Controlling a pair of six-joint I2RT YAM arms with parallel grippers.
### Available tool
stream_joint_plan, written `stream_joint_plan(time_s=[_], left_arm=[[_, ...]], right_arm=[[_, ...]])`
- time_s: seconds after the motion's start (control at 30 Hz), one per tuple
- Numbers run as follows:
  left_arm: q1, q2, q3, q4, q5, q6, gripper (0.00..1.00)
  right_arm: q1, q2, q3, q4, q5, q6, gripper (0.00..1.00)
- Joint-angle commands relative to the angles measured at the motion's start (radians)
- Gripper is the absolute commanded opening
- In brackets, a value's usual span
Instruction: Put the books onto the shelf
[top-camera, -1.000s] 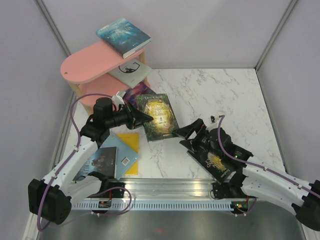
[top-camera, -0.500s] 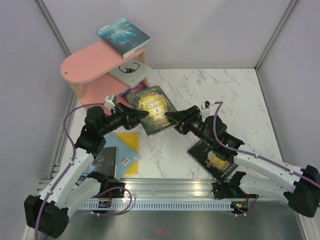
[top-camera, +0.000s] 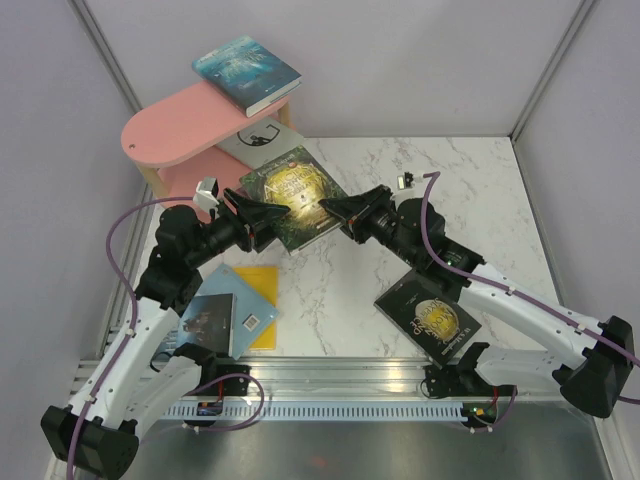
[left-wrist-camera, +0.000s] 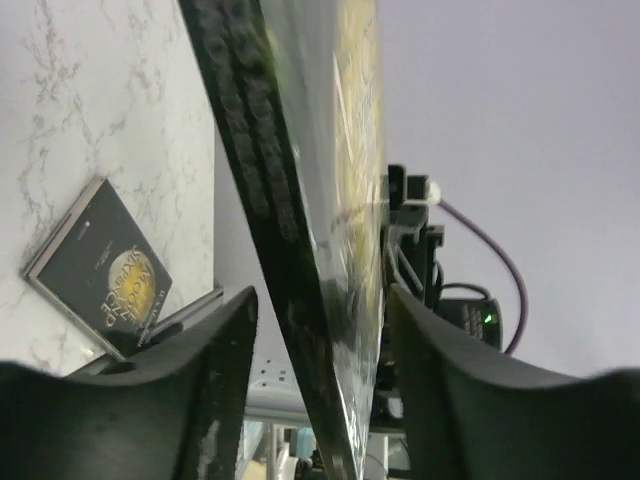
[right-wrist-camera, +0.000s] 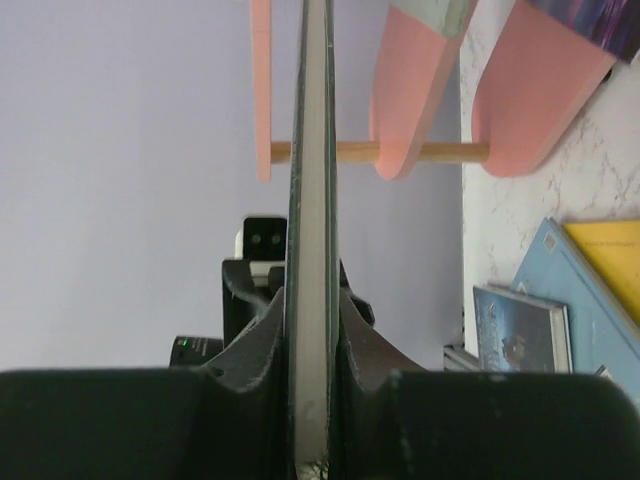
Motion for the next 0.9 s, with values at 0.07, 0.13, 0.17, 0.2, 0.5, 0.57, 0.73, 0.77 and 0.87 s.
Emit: stream_joint_plan(time_s=[0.07, 0.13, 0.17, 0.2, 0.5, 0.57, 0.73, 0.77, 0.87], left_arm=[[0.002, 0.0, 0.2, -0.283, 0.066, 0.317, 0.78], [0.003, -0.01, 0.247, -0.314, 0.062, 0.317, 0.8], [0.002, -0.021, 0.258, -0.314, 0.062, 0.317, 0.8], [0.003, -0.029, 0.269, -0.314, 0.062, 0.317, 0.8], [0.005, -0.127, 0.255, -0.385, 0.047, 0.317, 0.8], [0.005, -0.133, 0.25, -0.535, 0.008, 0.486, 0.95], [0.005, -0.147, 0.254, -0.564, 0.007, 0.501, 0.94], [0.005, -0.147, 0.255, -0.569, 0.007, 0.506, 0.93], [0.005, -0.164, 0.26, -0.582, 0.007, 0.514, 0.93]], right_arm=[[-0.142, 0.016, 0.28, -0.091, -0.063, -0.126, 0.0], [-0.207, 0.038, 0.34, -0.121, -0.123, -0.144, 0.0], [-0.225, 0.067, 0.403, -0.15, -0.143, -0.153, 0.0], [-0.244, 0.087, 0.438, -0.165, -0.171, -0.157, 0.0], [-0.322, 0.442, 0.94, -0.205, -0.361, -0.177, 0.0], [-0.325, 0.557, 1.083, -0.214, -0.384, -0.168, 0.0], [-0.334, 0.81, 1.358, -0.222, -0.416, -0.112, 0.0], [-0.333, 0.894, 1.45, -0.223, -0.416, -0.092, 0.0], [-0.337, 1.017, 1.57, -0.216, -0.403, -0.05, 0.0]])
